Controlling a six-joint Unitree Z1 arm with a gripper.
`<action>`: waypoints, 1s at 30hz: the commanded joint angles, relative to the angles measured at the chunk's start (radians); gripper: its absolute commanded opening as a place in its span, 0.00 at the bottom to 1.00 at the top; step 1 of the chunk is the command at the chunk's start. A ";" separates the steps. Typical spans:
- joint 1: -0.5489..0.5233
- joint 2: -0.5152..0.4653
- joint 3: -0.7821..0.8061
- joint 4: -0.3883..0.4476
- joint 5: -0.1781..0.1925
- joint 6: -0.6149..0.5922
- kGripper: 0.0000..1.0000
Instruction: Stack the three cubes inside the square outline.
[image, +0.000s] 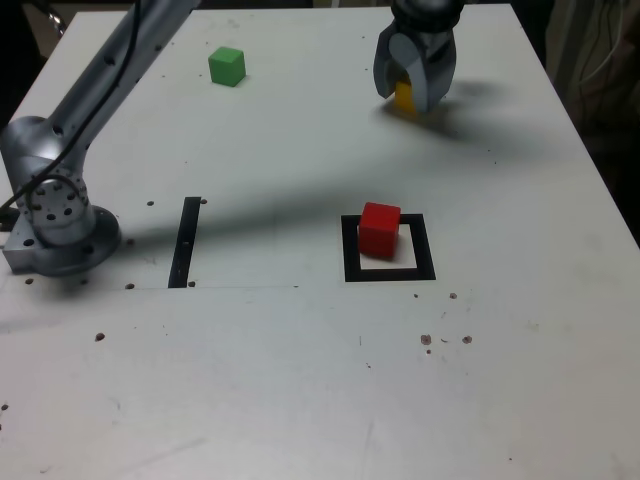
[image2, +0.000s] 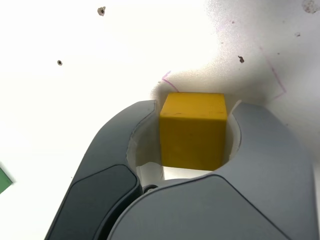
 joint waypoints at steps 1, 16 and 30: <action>0.002 -0.017 -0.007 0.005 -0.002 -0.008 0.32; -0.047 -0.179 0.021 0.105 -0.014 -0.124 0.30; -0.268 -0.369 0.149 0.226 -0.046 -0.551 0.30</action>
